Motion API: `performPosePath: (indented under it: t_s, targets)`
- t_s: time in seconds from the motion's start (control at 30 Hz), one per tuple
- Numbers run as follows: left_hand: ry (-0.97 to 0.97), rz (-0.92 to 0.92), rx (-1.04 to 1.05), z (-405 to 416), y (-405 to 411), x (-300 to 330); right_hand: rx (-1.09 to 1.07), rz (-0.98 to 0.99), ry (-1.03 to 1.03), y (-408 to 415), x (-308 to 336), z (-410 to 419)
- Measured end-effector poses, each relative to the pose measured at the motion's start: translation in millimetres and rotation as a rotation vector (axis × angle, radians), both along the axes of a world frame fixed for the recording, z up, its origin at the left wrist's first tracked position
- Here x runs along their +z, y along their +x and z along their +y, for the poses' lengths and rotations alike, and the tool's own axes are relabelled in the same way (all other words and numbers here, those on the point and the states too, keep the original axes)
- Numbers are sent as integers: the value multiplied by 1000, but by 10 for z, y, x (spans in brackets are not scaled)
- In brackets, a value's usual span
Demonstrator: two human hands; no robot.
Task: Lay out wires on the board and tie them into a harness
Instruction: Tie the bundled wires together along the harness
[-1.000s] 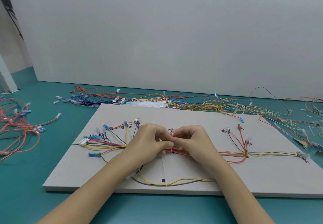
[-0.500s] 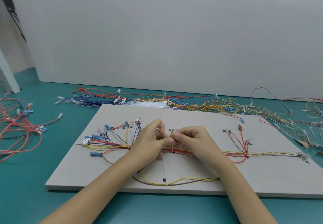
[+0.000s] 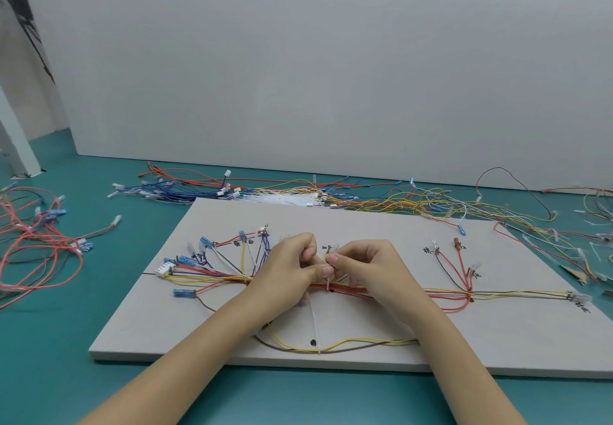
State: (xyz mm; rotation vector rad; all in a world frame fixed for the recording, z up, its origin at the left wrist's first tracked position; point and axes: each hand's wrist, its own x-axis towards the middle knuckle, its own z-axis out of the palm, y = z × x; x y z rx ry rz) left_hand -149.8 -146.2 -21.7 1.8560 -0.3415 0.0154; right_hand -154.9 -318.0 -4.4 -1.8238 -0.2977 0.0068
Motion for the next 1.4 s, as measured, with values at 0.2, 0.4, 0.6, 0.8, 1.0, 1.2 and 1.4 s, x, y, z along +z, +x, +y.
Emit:
performPosePath:
  t_s: [0.2,0.4,0.6,0.8,1.0,1.2,1.4]
  targets:
    - [6,-9,-13,-9,-13,8,17,38,3,-25,39,-11]
    - [19,-36,-34,-4,-20,10,27,173,38,-1,57,-47]
    - [-25,-4,-77,-12,-50,-1,120,443,108,73,136,-109]
    - [-174,153,-93,-17,-40,3,105,439,73,64,143,-90]
    - [-183,171,-151,14,-50,42,107,377,13,5,180,-69]
    - [-180,165,-110,7,-27,4,101,302,-5,-16,172,-62]
    - [-141,225,-99,-2,-66,45,99,251,-87,-22,137,-81]
